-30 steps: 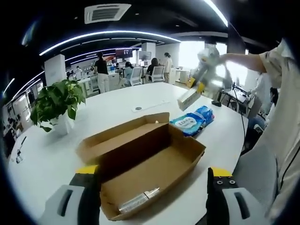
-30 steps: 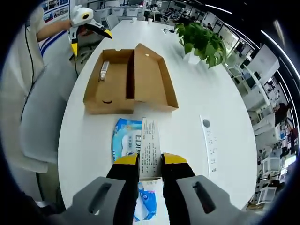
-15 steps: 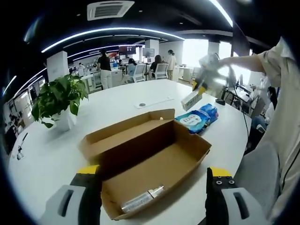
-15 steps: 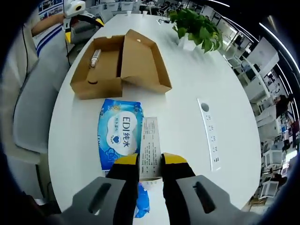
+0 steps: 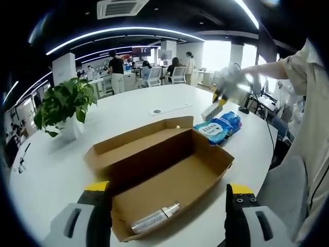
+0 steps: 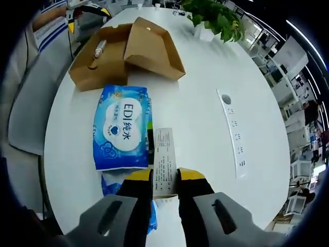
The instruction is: Operate the shoe box by opening the lid, removing the specified soft item, and placing it in the target area until the item is outside and the box remains undamaged.
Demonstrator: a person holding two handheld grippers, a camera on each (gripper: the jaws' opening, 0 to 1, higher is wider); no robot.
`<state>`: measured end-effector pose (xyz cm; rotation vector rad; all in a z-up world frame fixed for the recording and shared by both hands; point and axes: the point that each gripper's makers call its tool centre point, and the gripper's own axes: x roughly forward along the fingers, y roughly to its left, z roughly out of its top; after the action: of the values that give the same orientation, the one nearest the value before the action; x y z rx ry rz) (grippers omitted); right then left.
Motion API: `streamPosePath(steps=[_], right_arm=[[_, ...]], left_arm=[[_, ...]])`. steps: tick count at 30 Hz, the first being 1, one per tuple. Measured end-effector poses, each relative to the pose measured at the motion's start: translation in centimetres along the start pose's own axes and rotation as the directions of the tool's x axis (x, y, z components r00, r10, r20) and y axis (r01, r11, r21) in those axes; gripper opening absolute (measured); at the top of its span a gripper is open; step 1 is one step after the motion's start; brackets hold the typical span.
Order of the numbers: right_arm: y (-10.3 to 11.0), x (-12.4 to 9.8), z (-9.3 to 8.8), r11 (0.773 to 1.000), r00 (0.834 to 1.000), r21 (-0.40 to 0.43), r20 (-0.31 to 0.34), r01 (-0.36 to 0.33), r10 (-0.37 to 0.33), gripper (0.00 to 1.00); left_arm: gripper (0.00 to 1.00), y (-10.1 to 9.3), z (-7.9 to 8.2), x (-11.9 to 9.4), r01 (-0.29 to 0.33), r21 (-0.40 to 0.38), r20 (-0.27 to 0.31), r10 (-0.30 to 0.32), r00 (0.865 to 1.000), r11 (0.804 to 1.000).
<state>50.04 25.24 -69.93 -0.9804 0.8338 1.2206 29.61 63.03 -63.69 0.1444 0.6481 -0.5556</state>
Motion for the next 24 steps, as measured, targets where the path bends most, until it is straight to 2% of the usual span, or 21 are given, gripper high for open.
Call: streamPosePath(steps=[10, 24], right_arm=[[0.2, 0.2, -4.2, 1.000, 0.997, -0.021, -0.077, -0.016, 0.014, 0.16], [-0.3, 1.0, -8.4, 0.998, 0.987, -0.058, -0.163, -0.012, 0.003, 0.16]], left_arm=[[0.93, -0.1, -0.2, 0.4, -0.001, 0.000, -0.021, 0.001, 1.000, 1.000], [0.93, -0.3, -1.0, 0.0, -0.019, -0.022, -0.031, 0.018, 0.999, 1.000]])
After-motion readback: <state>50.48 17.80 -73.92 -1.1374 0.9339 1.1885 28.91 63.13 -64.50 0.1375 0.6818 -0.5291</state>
